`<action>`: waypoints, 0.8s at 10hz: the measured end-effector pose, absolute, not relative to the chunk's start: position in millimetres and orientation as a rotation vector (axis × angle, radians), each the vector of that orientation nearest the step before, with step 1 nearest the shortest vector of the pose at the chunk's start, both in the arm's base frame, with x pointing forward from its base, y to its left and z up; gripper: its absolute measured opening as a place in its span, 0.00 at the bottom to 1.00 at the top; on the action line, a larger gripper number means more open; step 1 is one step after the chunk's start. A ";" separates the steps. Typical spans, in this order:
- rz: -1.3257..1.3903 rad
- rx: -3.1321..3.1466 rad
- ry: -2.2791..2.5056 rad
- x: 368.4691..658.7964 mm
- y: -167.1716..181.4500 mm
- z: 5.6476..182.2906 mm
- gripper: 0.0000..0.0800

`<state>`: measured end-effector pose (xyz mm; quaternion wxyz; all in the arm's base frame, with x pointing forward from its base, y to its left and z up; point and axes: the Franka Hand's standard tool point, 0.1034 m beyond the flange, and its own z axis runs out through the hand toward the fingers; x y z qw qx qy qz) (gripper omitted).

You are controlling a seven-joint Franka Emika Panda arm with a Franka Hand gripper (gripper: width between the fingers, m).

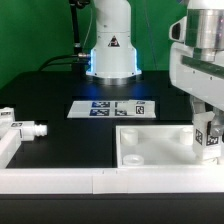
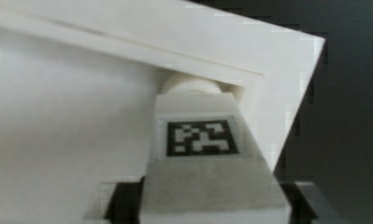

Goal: Assemble one leg

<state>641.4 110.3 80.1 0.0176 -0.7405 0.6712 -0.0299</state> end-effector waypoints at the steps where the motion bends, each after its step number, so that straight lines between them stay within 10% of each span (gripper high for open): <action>1: -0.087 -2.220 2.153 640.6 111.5 80.1 0.36; 8: -0.060 -2.858 1.387 633.1 121.6 79.5 0.80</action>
Offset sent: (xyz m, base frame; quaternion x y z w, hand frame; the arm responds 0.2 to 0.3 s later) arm 0.0000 0.0000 0.0000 0.0000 0.0000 -0.0650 0.9979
